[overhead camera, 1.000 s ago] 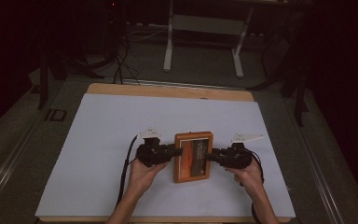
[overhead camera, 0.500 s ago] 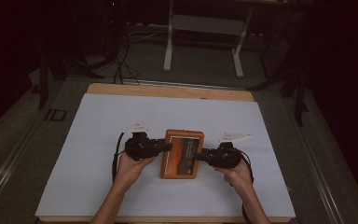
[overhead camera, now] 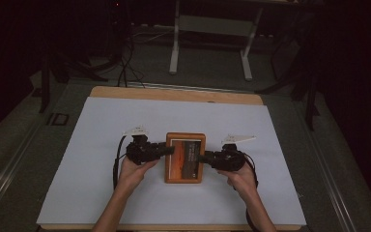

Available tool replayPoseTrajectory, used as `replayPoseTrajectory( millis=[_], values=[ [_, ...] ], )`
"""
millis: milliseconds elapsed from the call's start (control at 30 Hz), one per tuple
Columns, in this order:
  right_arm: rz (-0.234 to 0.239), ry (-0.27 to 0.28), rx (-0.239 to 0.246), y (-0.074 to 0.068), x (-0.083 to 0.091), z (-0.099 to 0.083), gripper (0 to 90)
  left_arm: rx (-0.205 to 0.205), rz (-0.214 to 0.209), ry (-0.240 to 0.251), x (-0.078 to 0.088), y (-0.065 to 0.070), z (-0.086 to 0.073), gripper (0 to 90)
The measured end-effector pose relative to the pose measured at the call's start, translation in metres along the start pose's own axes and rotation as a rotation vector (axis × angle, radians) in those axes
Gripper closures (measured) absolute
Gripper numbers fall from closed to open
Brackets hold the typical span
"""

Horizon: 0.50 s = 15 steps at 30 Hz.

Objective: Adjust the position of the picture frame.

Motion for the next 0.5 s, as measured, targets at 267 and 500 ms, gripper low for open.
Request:
replayPoseTrajectory(
  millis=[267,500],
  values=[
    [-0.028,-0.008,-0.018,0.004,-0.005,0.0,66.2,0.026,0.004,0.012,-0.006,-0.008,0.002,64.3],
    [-0.056,-0.041,-0.02,0.006,-0.008,0.001,65.1,0.036,0.026,0.015,-0.013,-0.013,0.002,62.3]
  ],
)
Point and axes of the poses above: each handheld gripper's, and its own axes: x roughly backward along the jaws, z roughly out of its top, y roughly to its right, the point moved 7 cm from there along -x, roughly forward along the jaws, and after that the axes turned 8 degrees about x, right-handed, at the moved point
